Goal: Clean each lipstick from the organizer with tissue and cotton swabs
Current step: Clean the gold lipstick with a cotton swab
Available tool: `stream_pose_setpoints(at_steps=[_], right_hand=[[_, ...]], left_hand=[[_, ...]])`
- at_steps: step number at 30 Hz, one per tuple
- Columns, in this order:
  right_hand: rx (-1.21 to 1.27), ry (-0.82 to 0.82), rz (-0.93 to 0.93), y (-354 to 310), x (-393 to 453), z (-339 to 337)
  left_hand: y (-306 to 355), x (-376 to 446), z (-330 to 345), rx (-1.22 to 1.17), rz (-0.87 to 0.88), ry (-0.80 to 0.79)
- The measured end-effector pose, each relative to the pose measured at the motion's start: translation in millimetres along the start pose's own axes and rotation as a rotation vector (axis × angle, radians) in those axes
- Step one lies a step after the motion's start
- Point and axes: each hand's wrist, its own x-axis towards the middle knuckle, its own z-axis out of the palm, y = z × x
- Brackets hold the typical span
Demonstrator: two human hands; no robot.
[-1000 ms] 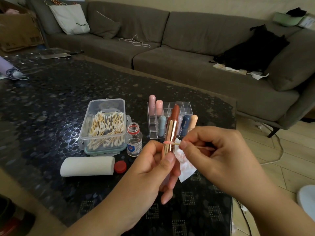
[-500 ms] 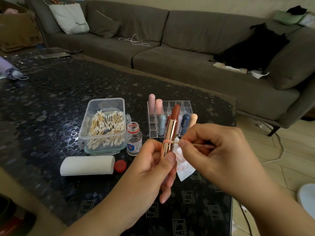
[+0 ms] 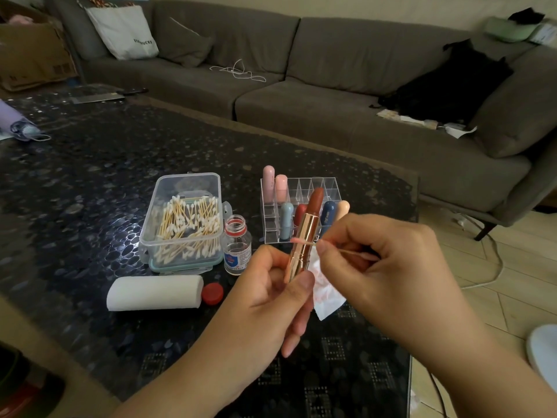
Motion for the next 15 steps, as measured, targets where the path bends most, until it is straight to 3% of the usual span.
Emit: stream_pose_setpoints(at_steps=[15], right_hand=[[0.072,-0.04,0.067,0.7,-3.1,-1.6]], left_hand=[[2.5,-2.8,0.6,-0.261,-0.053,-0.046]])
